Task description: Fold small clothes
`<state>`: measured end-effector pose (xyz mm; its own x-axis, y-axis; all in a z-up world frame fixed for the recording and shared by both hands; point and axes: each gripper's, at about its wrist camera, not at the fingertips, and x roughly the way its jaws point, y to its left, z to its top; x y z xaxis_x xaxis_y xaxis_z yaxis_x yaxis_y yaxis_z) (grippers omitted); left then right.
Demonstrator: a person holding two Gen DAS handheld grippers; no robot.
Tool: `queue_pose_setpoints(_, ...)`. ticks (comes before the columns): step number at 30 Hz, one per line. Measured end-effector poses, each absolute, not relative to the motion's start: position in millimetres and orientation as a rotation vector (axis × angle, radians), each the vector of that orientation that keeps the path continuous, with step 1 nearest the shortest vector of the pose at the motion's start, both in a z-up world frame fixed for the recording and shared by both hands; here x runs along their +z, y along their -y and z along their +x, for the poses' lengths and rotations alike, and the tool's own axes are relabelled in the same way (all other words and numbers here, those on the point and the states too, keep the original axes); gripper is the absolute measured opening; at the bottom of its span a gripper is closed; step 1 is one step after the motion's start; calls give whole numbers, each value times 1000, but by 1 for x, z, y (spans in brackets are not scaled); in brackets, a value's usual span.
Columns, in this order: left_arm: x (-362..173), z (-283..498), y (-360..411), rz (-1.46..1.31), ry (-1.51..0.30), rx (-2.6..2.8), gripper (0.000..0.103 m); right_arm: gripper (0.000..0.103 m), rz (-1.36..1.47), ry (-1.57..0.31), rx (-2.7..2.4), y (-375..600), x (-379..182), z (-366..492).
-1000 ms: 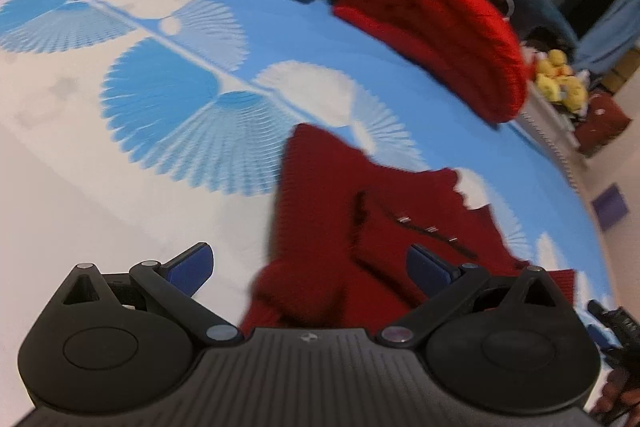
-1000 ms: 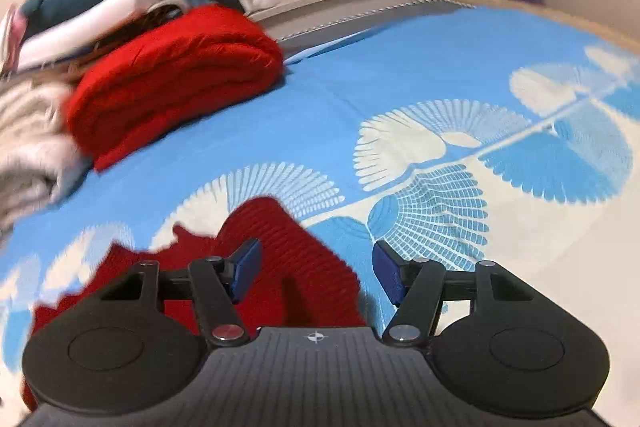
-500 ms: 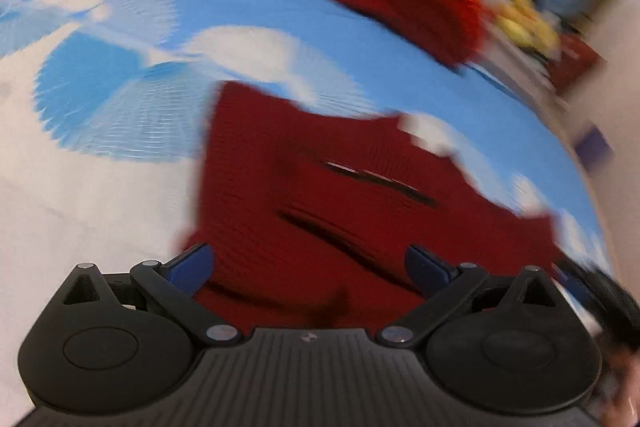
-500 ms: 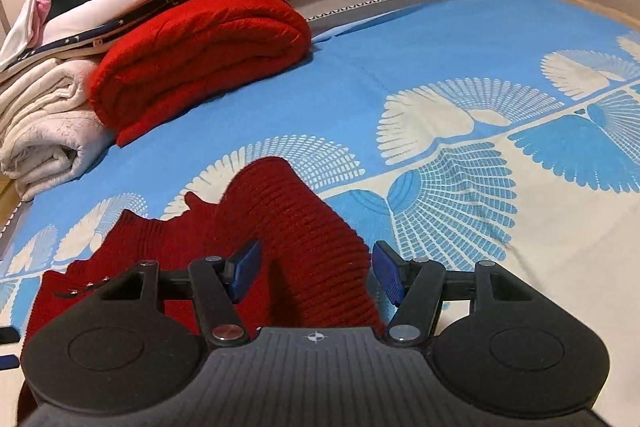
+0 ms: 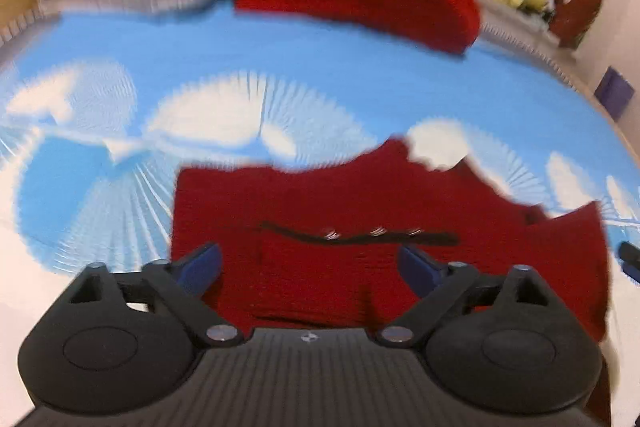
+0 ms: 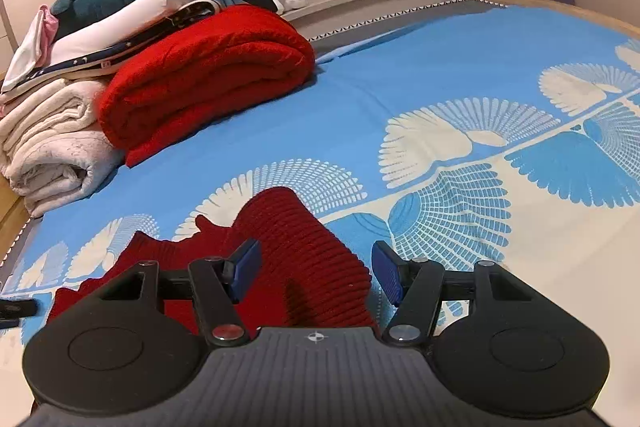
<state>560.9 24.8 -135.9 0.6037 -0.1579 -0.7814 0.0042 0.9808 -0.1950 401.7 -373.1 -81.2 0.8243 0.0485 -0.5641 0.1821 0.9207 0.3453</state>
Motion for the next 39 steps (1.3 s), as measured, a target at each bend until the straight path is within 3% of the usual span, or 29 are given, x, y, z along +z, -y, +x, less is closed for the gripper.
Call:
queue_pose_setpoints(1, -147, 570, -29, -222, -963, -109, 79, 63, 400, -608, -72, 373, -83, 404)
queue_pose_setpoints(3, -157, 578, -29, -259, -978, -134, 77, 63, 391, -614, -66, 372, -85, 408)
queue_pose_setpoints(4, -157, 579, -27, -238, -955, -123, 67, 63, 384, -615, -64, 370, -86, 410)
queue_pose_setpoints(5, -156, 579, -24, -210, -940, -122, 51, 63, 376, -614, -59, 370, -87, 411)
queue_pose_setpoints(6, -153, 578, -20, -162, -929, -96, 10, 63, 371, -612, -57, 368, -87, 412)
queue_pose_setpoints(13, -86, 530, -56, -230, -796, -88, 11, 63, 380, -557, -101, 377, -80, 410)
queue_pose_setpoints(17, -105, 528, -70, -175, -887, -7, 11, 62, 444, -571, -156, 393, -86, 416)
queue_pose_setpoints(23, -126, 528, -77, -127, -924, -10, 11, 49, 417, -625, -138, 395, -95, 444)
queue_pose_setpoints(27, -115, 517, -64, -50, -891, -95, 11, 50, 404, -705, -36, 387, -92, 477)
queue_pose_setpoints(30, -121, 516, -51, 1, -891, -90, 11, 60, 439, -854, 73, 375, -83, 525)
queue_pose_setpoints(32, -125, 516, -45, 23, -897, -80, 11, 62, 370, -927, 101, 352, -75, 552)
queue_pose_setpoints(34, -125, 518, -48, 6, -903, -73, 11, 47, 221, -1066, 84, 328, -80, 572)
queue_pose_setpoints(35, -125, 519, -51, -10, -905, -73, 11, 14, 133, -1125, 66, 318, -84, 576)
queue_pose_setpoints(39, -127, 523, -59, -70, -916, -93, 12, 13, -20, -1084, 46, 325, -80, 569)
